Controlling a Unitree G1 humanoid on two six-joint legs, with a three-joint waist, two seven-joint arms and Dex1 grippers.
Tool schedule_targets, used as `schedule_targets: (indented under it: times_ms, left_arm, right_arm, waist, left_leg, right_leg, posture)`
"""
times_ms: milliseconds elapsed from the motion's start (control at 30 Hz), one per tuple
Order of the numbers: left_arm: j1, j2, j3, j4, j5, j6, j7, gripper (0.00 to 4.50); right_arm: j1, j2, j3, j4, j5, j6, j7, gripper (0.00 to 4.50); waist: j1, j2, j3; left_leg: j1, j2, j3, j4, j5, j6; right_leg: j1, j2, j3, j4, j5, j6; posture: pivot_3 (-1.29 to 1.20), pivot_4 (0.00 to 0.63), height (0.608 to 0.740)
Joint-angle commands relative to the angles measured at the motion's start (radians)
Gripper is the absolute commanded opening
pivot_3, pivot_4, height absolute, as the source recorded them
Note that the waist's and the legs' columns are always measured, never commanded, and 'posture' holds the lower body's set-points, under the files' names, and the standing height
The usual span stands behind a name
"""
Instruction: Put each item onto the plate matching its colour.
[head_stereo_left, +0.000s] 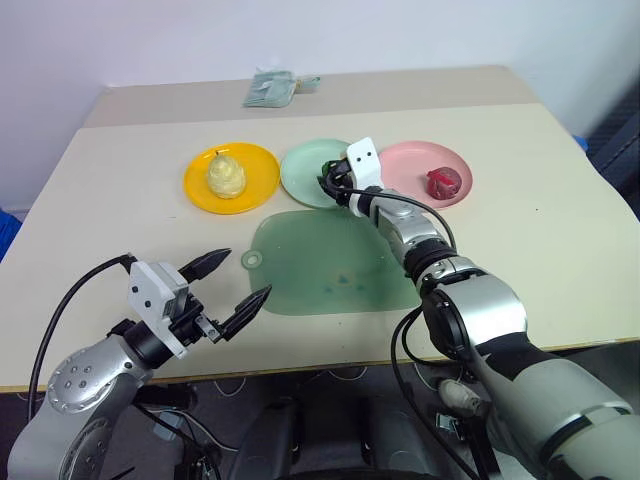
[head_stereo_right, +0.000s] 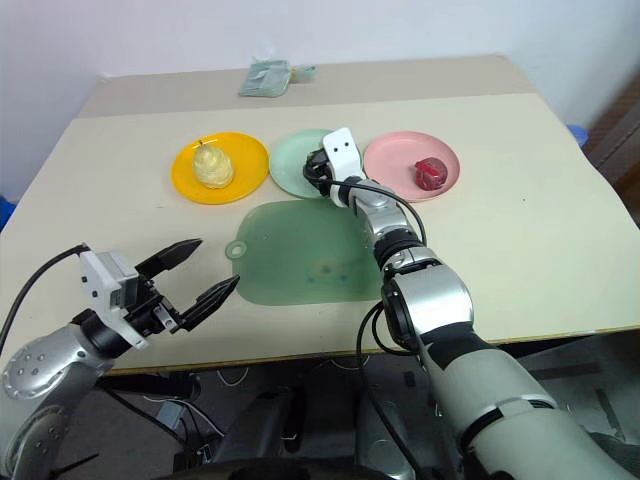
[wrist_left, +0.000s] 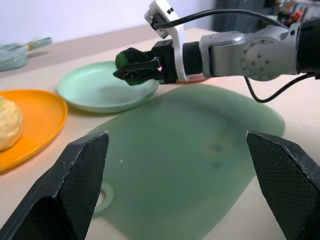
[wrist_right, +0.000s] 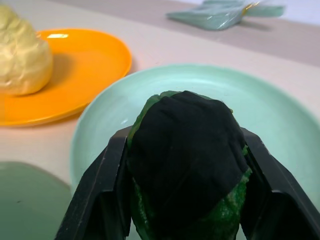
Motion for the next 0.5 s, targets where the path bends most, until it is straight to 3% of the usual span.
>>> schedule_targets:
  times_ms: [33, 100, 367, 433, 500]
  left_arm:
    - [0.007, -0.002, -0.003, -0.057, 0.018, -0.002, 0.027, 4.5]
    - [-0.005, 0.0, -0.01, -0.066, 0.02, 0.009, 0.045, 4.5]
    - [-0.106, -0.011, -0.077, -0.022, 0.078, 0.024, 0.098, 4.5]
    - [-0.14, -0.019, -0.098, 0.012, 0.094, 0.003, 0.088, 4.5]
    - [-0.179, -0.028, -0.12, 0.067, 0.102, -0.017, 0.064, 4.5]
  right_arm:
    - [-0.05, 0.011, -0.027, -0.007, -0.012, -0.005, -0.002, 3.79]
    - [-0.057, 0.005, -0.034, -0.014, -0.015, -0.02, 0.013, 4.44]
    - [-0.009, -0.09, -0.071, -0.142, 0.029, -0.099, 0.236, 4.44]
    - [0.075, -0.134, -0.072, -0.3, 0.063, -0.073, 0.325, 4.44]
    - [0.253, -0.207, -0.066, -0.649, 0.117, 0.062, 0.393, 4.44]
  waist:
    - [0.001, 0.0, 0.0]
    - [0.001, 0.0, 0.0]
    - [0.005, 0.0, 0.0]
    - [0.01, 0.0, 0.0]
    - [0.019, 0.0, 0.0]
  left_leg:
    - [0.0, 0.0, 0.0, 0.0, 0.0, 0.0]
    - [0.0, 0.0, 0.0, 0.0, 0.0, 0.0]
    - [0.0, 0.0, 0.0, 0.001, 0.0, 0.0]
    - [0.0, 0.0, 0.0, 0.0, 0.0, 0.0]
    - [0.0, 0.0, -0.002, 0.001, 0.0, 0.0]
  right_leg:
    - [0.0, 0.0, 0.0, 0.0, 0.0, 0.0]
    - [0.0, 0.0, 0.0, 0.0, 0.0, 0.0]
    - [0.001, 0.001, 0.0, 0.0, 0.0, 0.0]
    - [0.0, 0.001, 0.0, 0.0, 0.0, 0.0]
    - [0.002, 0.001, -0.001, 0.0, 0.0, 0.0]
  posture:
    - [0.0, 0.15, 0.74]
    - [0.0, 0.15, 0.74]
    - [0.0, 0.15, 0.74]
    - [0.0, 0.15, 0.74]
    - [0.0, 0.15, 0.74]
